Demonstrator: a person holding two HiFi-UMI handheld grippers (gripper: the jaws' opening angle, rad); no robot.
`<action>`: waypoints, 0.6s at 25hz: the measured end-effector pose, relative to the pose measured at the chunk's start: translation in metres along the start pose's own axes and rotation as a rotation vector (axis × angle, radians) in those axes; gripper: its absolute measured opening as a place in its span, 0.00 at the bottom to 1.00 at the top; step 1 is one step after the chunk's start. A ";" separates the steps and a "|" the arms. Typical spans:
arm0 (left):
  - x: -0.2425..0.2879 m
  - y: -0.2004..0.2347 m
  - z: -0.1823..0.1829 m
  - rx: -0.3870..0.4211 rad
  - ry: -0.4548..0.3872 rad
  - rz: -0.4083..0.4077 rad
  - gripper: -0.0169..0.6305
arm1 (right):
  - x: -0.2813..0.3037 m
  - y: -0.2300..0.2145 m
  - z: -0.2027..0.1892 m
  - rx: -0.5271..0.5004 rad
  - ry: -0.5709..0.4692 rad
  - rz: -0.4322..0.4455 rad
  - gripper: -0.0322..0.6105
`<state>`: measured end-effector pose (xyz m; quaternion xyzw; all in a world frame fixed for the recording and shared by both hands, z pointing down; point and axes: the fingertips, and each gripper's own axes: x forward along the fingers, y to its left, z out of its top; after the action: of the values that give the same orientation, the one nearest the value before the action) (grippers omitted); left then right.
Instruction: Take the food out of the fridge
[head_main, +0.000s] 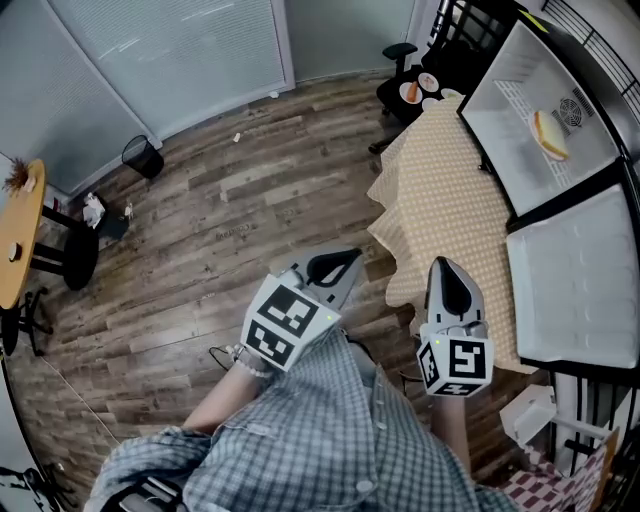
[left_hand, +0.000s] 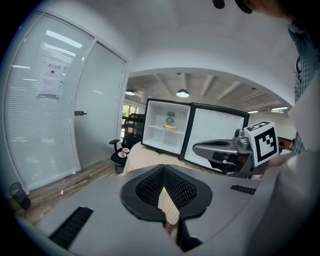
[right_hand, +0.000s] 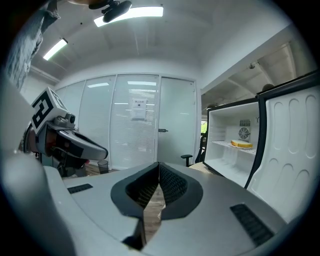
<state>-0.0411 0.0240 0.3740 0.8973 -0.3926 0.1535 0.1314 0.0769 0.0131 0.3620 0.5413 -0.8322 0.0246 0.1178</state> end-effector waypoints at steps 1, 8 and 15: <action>0.005 -0.001 0.001 -0.004 0.004 -0.002 0.03 | 0.002 -0.006 0.000 0.003 -0.003 0.001 0.06; 0.032 -0.003 0.021 0.014 0.006 0.002 0.03 | 0.015 -0.039 0.010 0.034 -0.050 -0.008 0.06; 0.058 -0.007 0.034 0.053 0.020 -0.042 0.03 | 0.012 -0.063 0.003 0.000 -0.066 -0.056 0.06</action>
<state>0.0073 -0.0227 0.3636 0.9069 -0.3678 0.1702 0.1148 0.1286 -0.0246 0.3563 0.5650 -0.8201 0.0033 0.0911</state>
